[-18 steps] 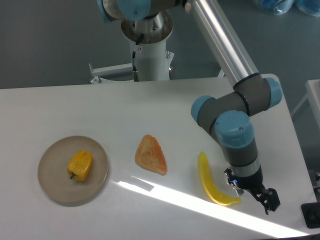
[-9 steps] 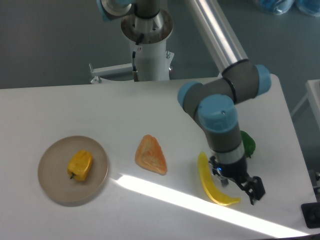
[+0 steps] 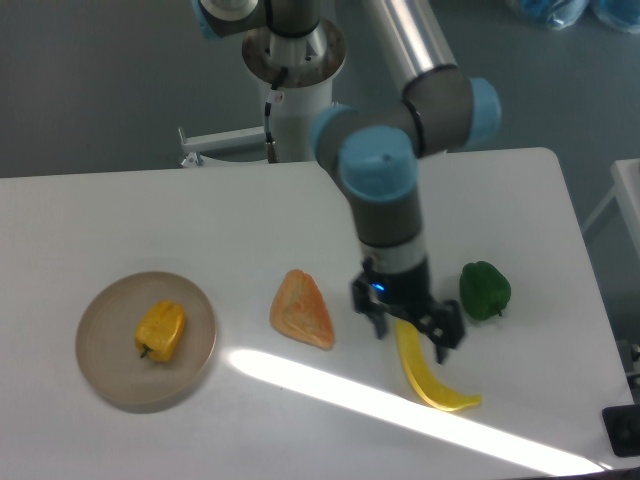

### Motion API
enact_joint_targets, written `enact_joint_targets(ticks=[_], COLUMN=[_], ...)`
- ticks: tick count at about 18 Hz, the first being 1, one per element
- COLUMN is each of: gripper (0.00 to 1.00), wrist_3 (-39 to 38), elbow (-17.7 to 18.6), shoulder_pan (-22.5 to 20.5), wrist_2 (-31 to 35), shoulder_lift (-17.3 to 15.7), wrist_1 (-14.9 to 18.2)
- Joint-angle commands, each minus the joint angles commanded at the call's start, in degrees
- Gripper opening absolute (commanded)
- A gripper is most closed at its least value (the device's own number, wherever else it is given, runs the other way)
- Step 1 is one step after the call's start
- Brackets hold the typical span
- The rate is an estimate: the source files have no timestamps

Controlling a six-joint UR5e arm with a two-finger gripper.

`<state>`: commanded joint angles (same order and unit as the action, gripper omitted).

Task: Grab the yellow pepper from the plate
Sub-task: 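Move the open gripper over the yellow pepper on the plate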

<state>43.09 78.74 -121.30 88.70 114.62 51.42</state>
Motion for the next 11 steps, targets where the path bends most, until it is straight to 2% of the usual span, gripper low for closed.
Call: enact_joint_targets(ticks=[3,7,11], gripper=[1.00,1.00,1.00], wrist_3=[-7.7,-14.1,-19.0], elbow=[2.2,5.2,8.2], shoulder_pan=[3.1,6.6,10.6], wrist_2=[-3.9,-7.6,-7.9], shoulder_lift=[-1.1,-2.6,-2.6], wrist_1=[0.0,-0.1,-0.6])
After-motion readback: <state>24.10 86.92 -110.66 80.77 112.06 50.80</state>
